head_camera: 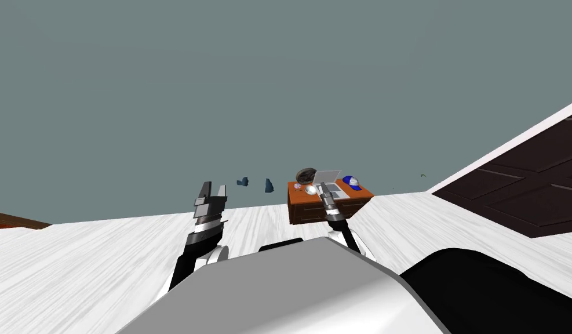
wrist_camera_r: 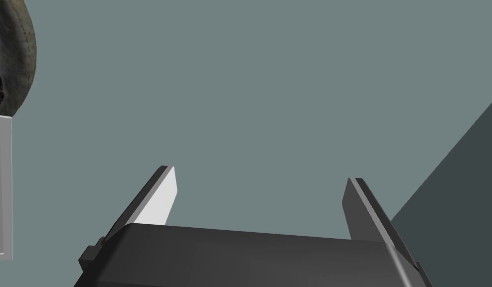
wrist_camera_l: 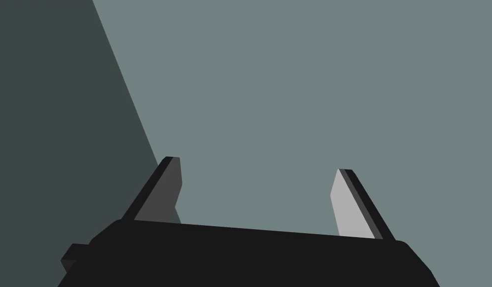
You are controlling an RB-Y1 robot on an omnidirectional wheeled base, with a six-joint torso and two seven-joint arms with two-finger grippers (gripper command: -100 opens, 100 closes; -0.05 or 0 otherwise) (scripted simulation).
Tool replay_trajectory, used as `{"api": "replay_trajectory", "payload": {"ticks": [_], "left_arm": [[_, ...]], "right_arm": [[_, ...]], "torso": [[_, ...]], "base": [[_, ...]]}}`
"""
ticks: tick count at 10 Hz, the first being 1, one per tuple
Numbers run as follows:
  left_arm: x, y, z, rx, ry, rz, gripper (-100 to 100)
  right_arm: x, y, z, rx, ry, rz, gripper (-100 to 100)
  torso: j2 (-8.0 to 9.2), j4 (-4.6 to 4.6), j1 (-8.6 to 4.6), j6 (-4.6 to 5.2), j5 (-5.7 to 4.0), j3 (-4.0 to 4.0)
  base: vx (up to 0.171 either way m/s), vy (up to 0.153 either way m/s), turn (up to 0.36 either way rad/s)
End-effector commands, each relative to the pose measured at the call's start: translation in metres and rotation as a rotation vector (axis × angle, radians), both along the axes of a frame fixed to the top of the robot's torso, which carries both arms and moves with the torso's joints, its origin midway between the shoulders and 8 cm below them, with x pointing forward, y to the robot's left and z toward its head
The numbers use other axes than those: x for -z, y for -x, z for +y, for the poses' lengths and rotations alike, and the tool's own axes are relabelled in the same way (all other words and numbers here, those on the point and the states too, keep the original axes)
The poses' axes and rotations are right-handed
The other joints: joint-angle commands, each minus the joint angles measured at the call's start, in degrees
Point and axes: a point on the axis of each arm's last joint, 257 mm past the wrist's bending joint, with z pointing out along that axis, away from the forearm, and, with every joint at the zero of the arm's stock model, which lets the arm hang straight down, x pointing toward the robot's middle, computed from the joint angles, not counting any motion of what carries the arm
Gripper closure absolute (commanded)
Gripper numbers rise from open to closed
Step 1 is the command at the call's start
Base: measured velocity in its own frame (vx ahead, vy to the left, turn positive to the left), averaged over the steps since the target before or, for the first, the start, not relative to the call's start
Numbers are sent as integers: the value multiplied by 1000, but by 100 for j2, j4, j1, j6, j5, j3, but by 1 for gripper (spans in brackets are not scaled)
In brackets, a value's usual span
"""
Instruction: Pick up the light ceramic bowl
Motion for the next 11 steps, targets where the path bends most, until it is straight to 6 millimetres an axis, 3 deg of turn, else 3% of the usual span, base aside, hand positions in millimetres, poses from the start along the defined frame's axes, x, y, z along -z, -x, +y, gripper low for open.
{"api": "replay_trajectory", "payload": {"ticks": [1, 5, 6, 11], "left_arm": [[0, 0, 0, 0, 0, 0, 0], [0, 0, 0, 0, 0, 0, 0], [0, 0, 0, 0, 0, 0, 0], [0, 0, 0, 0, 0, 0, 0]], "right_arm": [[16, 0, -2, 5, 15, 38, -100], [94, 3, -10, 12, 121, 215, -100], [100, 4, -12, 15, 120, 228, -100], [177, 19, -22, 6, 259, 411, -100]], "torso": [[0, 0, 0, 0, 0, 0], [-2, 0, -3, 2, 0, 0], [-7, -1, 2, 0, 1, -4], [-18, -3, -9, 3, -1, -10]], "base": [[-68, 17, 44], [-93, 25, 121], [-58, 28, 67], [-65, 17, 127]]}}
